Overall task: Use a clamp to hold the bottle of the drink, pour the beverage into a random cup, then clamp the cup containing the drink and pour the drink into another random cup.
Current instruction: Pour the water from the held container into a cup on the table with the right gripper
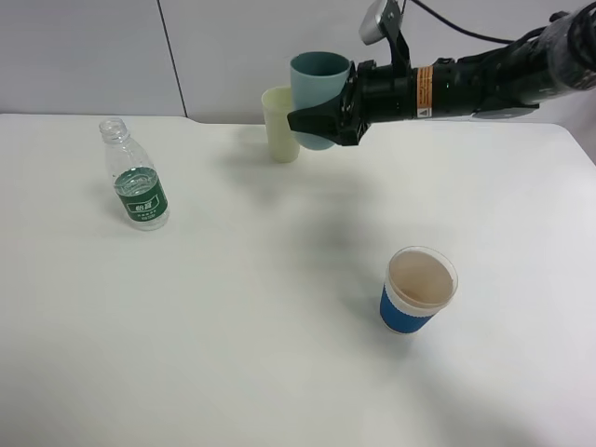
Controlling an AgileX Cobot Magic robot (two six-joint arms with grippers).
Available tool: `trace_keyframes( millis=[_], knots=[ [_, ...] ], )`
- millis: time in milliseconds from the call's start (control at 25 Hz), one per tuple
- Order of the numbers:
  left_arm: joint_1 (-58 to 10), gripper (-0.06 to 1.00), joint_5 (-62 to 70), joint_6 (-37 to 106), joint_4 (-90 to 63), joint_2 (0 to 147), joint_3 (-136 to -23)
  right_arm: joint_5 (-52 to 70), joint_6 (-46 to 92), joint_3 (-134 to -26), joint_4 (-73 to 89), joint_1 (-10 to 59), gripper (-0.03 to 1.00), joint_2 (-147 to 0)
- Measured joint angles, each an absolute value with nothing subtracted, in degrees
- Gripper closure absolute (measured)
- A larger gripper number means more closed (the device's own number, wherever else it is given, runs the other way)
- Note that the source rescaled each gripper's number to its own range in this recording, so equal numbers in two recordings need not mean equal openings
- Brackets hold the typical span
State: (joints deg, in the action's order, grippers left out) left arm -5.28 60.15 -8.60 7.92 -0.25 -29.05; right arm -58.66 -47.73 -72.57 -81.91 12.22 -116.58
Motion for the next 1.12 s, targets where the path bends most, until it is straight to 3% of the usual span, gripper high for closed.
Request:
trace_keyframes(
  millis=[880,1120],
  knots=[
    [-5.28,-0.05,60.15,-8.60,7.92,-0.25,-29.05,-32.87,-46.00,-72.71,-72.33,12.22,0.97,-112.81],
    [-5.28,-0.05,60.15,-8.60,7.92,-0.25,-29.05,-28.85,-45.88,-77.36,-73.99,12.27,0.97,-112.81]
  ],
)
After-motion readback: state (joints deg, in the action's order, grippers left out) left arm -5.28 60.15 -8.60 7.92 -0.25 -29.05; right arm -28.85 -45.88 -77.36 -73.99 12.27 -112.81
